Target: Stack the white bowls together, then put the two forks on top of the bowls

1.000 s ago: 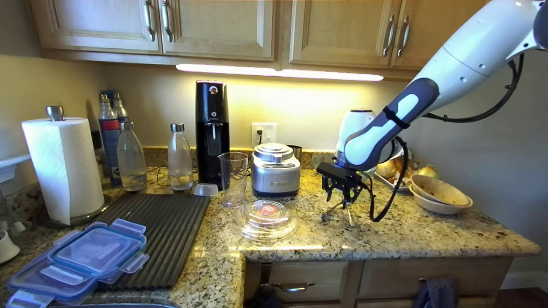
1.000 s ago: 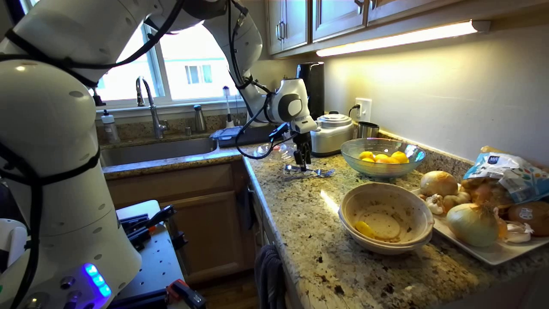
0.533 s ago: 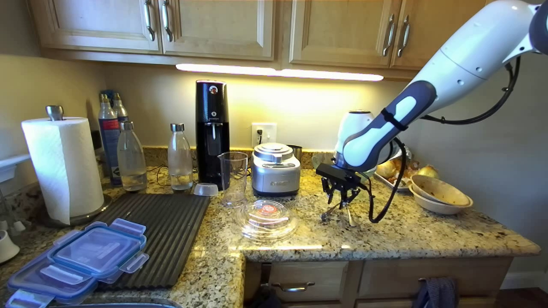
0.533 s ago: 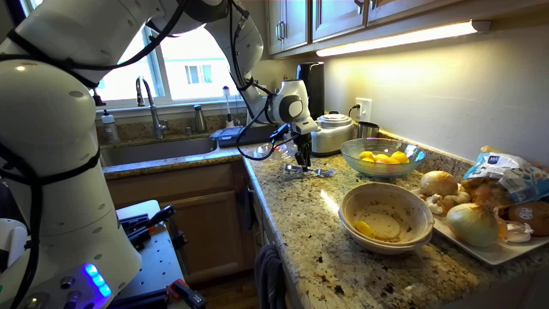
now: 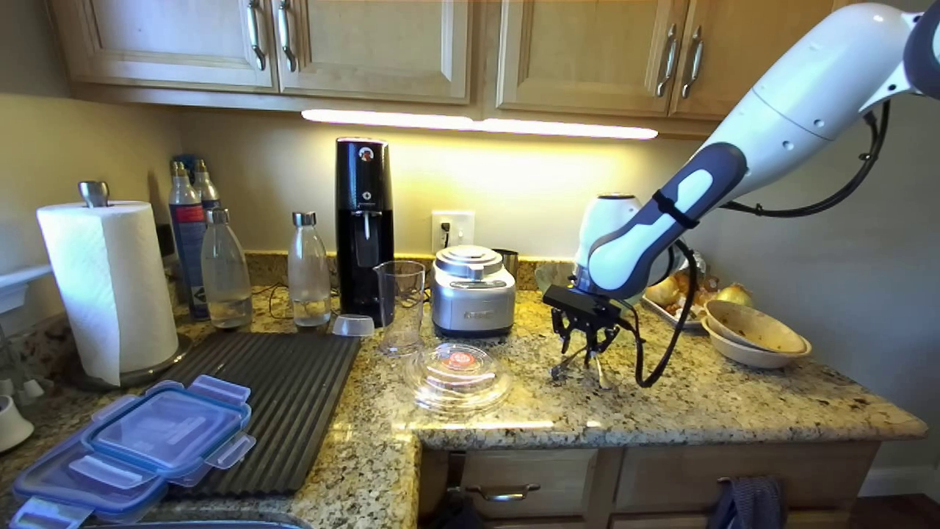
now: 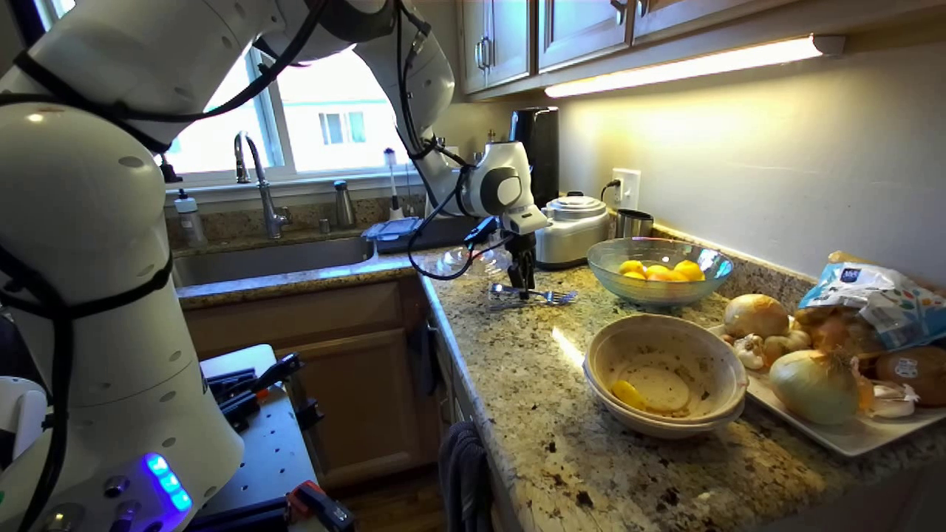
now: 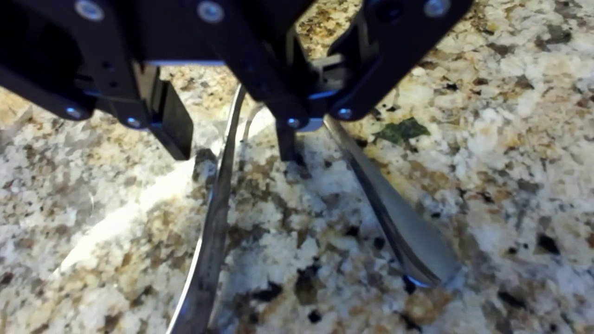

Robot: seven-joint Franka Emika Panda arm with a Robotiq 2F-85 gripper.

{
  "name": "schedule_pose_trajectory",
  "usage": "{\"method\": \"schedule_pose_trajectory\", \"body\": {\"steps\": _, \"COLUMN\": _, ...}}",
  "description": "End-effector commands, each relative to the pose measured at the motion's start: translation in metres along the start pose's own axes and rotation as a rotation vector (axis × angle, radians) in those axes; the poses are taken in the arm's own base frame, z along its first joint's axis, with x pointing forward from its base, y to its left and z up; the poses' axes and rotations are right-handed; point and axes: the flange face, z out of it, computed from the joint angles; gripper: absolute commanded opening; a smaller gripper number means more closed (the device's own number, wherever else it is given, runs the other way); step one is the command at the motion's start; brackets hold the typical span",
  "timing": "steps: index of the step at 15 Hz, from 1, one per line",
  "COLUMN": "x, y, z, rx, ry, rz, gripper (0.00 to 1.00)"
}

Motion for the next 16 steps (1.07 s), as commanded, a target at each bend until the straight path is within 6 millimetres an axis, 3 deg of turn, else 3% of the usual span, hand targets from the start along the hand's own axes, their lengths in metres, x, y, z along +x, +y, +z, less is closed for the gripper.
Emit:
{"method": "schedule_pose_trajectory", "body": {"steps": 1, "x": 0.002, "y": 0.007, "z": 0.006, "rx": -0.023, "ry": -0.005, "rz": -0.019, "gripper": 0.83}}
{"method": "schedule_pose_trajectory", "body": {"steps": 2, "x": 0.004, "y": 0.008, "z": 0.009, "rx": -0.027, "ry": -0.005, "rz": -0.015, "gripper": 0.89}}
{"method": "schedule_pose_trajectory", "body": {"steps": 3, "x": 0.006, "y": 0.008, "z": 0.009, "rx": -0.028, "ry": -0.004, "rz": -0.010, "gripper": 0.83}}
{"method": "schedule_pose_trajectory", "body": {"steps": 4, "x": 0.008, "y": 0.009, "z": 0.009, "rx": -0.026, "ry": 0.000, "rz": -0.004, "gripper": 0.52}}
{"method": "schedule_pose_trajectory", "body": {"steps": 6, "x": 0.011, "y": 0.009, "z": 0.006, "rx": -0.017, "ry": 0.003, "rz": 0.002, "gripper": 0.55}}
{"method": "schedule_pose_trajectory", "body": {"steps": 13, "x": 0.014, "y": 0.010, "z": 0.005, "rx": -0.013, "ry": 0.004, "rz": 0.006, "gripper": 0.10}}
{"method": "schedule_pose_trajectory", "body": {"steps": 16, "x": 0.014, "y": 0.009, "z": 0.005, "rx": -0.010, "ry": 0.002, "rz": 0.006, "gripper": 0.04}}
